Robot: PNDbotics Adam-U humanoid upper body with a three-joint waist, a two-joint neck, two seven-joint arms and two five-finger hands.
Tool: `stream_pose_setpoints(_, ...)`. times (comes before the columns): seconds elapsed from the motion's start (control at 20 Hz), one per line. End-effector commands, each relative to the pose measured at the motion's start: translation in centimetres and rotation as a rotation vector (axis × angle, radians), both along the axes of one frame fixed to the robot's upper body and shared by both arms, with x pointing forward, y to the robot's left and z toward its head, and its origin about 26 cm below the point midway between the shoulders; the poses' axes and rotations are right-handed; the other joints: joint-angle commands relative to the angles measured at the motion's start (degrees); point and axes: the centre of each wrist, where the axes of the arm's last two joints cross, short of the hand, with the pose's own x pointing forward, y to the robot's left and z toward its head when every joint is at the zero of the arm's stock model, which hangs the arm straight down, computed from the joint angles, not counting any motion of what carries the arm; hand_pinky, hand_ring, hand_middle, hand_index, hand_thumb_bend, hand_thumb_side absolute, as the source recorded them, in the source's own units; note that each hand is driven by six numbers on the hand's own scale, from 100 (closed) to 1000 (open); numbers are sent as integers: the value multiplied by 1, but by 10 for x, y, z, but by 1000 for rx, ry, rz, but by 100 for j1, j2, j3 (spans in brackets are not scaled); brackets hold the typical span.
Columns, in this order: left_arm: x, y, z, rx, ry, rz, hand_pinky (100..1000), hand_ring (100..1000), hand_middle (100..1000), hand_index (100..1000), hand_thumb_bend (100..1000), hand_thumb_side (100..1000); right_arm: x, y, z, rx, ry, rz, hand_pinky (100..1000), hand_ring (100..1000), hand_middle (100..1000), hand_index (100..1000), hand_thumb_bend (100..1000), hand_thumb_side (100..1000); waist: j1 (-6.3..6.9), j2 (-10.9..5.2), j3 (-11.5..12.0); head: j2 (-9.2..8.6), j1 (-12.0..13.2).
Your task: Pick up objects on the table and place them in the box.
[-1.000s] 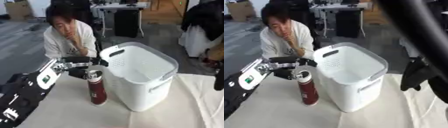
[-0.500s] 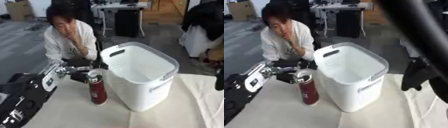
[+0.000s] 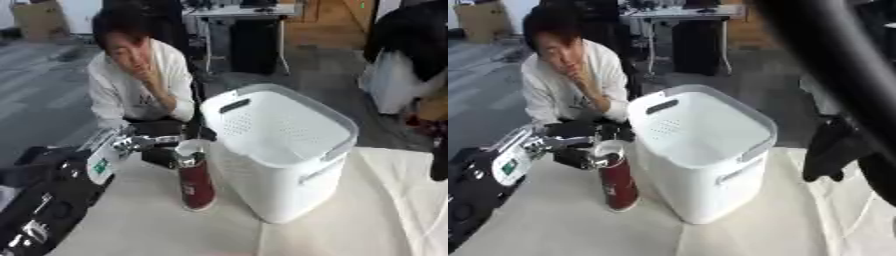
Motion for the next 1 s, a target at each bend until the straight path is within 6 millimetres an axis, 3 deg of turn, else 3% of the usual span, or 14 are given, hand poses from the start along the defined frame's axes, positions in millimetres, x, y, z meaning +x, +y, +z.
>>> stream_pose_setpoints(0.05,4,3,16,75,-5,-88,1000,1000,1000,1000,320,1000,-2,2,8,-99,-232,73,107,392,457,644,100,988,0,-43,-11,-86,47)
stream_pose_setpoints(1.0,3,5,4,61,97,-66,1000,1000,1000,1000,359,1000,-2,2,8,-104,-231,74,106,391,457,645,100,989,3,-43,2,-110,37)
